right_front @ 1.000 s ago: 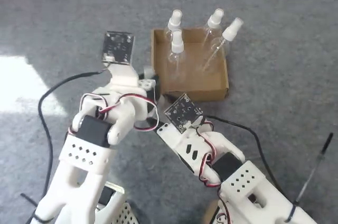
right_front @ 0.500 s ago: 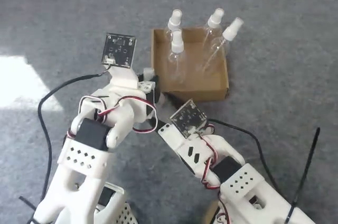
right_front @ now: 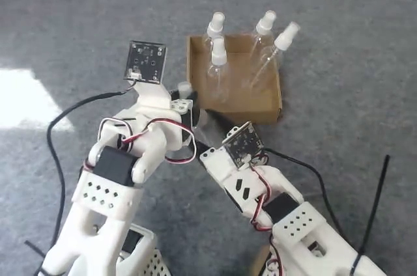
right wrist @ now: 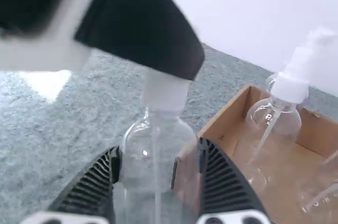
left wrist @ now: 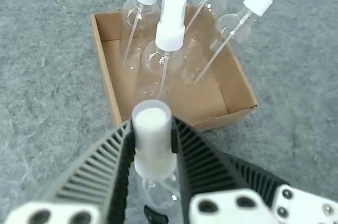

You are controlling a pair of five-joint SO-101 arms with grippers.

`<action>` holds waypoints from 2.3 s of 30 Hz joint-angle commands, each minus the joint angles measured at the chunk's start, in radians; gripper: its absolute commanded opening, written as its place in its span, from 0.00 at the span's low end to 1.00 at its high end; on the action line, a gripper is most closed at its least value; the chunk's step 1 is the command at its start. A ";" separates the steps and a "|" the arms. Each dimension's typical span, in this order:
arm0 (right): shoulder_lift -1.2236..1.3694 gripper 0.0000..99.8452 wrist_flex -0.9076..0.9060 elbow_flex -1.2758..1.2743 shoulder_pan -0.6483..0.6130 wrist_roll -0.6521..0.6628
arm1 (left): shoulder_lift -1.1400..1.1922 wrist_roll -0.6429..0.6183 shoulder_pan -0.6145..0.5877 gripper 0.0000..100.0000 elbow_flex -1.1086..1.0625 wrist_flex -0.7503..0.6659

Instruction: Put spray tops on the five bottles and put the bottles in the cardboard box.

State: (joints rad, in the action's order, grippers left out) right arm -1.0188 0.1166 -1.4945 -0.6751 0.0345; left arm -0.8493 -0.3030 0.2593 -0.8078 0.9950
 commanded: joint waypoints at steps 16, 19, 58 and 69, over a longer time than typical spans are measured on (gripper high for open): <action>-0.045 0.01 0.067 0.041 0.096 -0.084 | 0.002 -0.040 -0.009 0.07 -0.021 -0.017; -0.045 0.01 0.067 0.041 0.096 -0.084 | 0.000 -0.041 -0.038 0.15 -0.015 -0.060; 0.163 0.01 -0.263 0.559 0.160 -0.084 | -0.537 0.275 -0.097 0.34 -0.361 -0.011; 0.291 0.01 -0.340 0.681 -0.005 -0.083 | -0.537 0.276 -0.107 0.34 -0.421 -0.081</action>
State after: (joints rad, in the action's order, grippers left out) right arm -0.7119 -0.1519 -0.9129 -0.6460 -0.0391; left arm -1.3970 -0.0376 0.1580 -1.1991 0.9828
